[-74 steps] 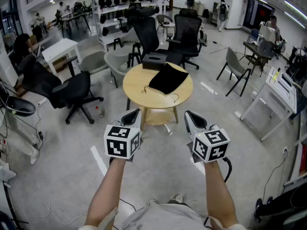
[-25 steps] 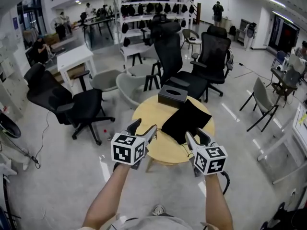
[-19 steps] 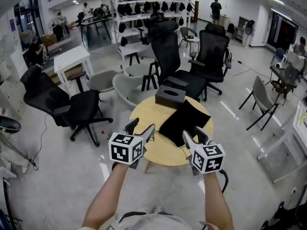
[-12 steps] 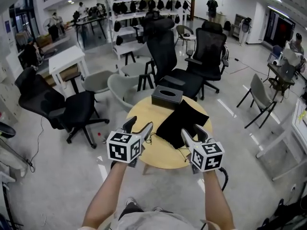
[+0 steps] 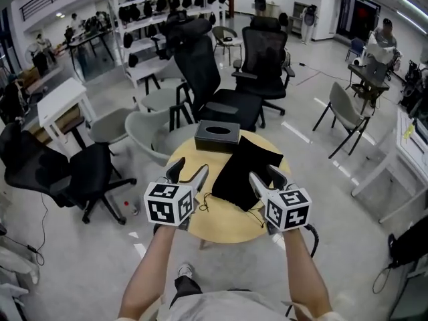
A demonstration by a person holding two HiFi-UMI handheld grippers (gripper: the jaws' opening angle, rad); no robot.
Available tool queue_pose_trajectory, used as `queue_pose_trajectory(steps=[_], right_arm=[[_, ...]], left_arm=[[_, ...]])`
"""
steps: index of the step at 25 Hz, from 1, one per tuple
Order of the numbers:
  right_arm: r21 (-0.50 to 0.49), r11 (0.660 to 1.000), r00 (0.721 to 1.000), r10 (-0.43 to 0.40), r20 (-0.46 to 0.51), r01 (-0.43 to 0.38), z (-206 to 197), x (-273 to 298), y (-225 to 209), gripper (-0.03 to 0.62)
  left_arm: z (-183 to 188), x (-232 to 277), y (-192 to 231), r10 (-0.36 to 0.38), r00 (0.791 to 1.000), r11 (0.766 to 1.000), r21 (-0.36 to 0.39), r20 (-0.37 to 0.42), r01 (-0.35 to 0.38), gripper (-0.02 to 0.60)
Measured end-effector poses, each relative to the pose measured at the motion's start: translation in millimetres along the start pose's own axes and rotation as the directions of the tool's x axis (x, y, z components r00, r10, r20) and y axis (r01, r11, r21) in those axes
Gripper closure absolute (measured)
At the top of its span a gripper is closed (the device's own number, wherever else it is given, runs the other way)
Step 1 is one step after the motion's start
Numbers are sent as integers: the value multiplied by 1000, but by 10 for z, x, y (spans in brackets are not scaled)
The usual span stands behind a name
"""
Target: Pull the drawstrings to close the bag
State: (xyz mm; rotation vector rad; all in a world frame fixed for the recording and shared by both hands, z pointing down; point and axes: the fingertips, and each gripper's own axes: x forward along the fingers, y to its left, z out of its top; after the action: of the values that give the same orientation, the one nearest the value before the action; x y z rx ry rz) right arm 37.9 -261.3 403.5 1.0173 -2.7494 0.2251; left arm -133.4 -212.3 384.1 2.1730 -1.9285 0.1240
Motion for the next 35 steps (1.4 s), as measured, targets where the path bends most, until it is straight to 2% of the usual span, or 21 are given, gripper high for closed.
queue_pose_trajectory(steps=[5, 10, 16, 22, 24, 27, 31, 35], right_arm=[[26, 994, 994, -108, -5, 108, 28, 183, -57, 381], [46, 978, 979, -205, -5, 205, 76, 274, -59, 379], [66, 941, 943, -333, -10, 333, 50, 152, -65, 378], [101, 897, 902, -431, -16, 431, 19, -58, -19, 378], [105, 883, 889, -458, -21, 458, 9, -147, -46, 376], [100, 871, 877, -481, -21, 480, 20, -219, -111, 368], [91, 868, 872, -489, -17, 488, 47, -281, -232, 364], [86, 878, 881, -473, -11, 472, 94, -294, -365, 364]], left_arm=[[70, 321, 175, -117, 993, 992, 35, -21, 118, 295], [139, 580, 311, -225, 973, 972, 60, -42, 227, 295], [135, 765, 245, -359, 931, 928, 84, -72, 364, 296], [187, 833, 146, -454, 887, 882, 98, -83, 461, 296], [200, 851, 72, -480, 873, 868, 103, -85, 487, 296], [213, 904, 13, -496, 864, 857, 111, -85, 503, 296], [247, 978, -48, -499, 862, 854, 117, -85, 506, 296], [276, 1024, -118, -487, 868, 858, 132, -94, 496, 296]])
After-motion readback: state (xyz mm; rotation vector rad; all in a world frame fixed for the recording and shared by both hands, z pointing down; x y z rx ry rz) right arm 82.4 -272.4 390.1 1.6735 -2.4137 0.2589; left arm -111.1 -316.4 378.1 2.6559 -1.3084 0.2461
